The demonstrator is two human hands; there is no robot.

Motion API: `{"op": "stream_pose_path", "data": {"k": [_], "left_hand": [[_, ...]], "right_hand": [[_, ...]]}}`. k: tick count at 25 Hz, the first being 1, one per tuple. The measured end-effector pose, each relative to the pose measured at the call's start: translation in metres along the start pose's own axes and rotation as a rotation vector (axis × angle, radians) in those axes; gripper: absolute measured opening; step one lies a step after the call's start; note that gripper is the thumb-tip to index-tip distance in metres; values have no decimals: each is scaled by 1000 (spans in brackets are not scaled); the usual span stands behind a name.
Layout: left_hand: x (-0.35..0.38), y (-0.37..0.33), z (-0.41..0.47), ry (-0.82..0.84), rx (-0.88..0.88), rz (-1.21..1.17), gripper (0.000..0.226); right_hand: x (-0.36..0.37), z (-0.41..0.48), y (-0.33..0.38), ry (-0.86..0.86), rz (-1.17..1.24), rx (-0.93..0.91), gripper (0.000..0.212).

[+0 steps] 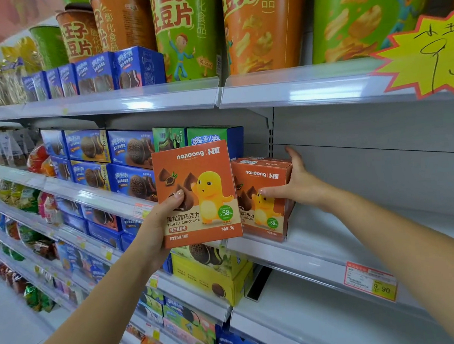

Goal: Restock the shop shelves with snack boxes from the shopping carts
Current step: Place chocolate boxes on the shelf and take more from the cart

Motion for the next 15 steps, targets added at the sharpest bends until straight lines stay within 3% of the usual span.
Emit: {"op": "stream_pose_path", "data": {"k": [2, 7, 9, 12, 15], "left_hand": [[8, 2, -1, 41, -2, 34, 31], [27, 8, -5, 75, -50, 92, 24], [37, 13, -9, 68, -66, 73, 26], [56, 25, -13, 17, -134, 45, 67], [73, 37, -17, 36, -190, 131, 92]], "right_hand": [[2, -8, -2, -13, 54, 0, 142], [-19, -71, 31, -423, -38, -171, 81], [-13, -101, 41, -428, 90, -211, 67], [7, -124, 41, -243, 207, -162, 66], [1, -132, 20, -307, 208, -48, 63]]}}
Point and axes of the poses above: each hand's wrist, its own z-axis towards the middle knuckle, its own x-axis out of the palm, y = z × x, the point moved 6 cm from there along z, towards the middle knuckle, and after that the axes turned 11 degrees about -z, right-handed, at the moved point
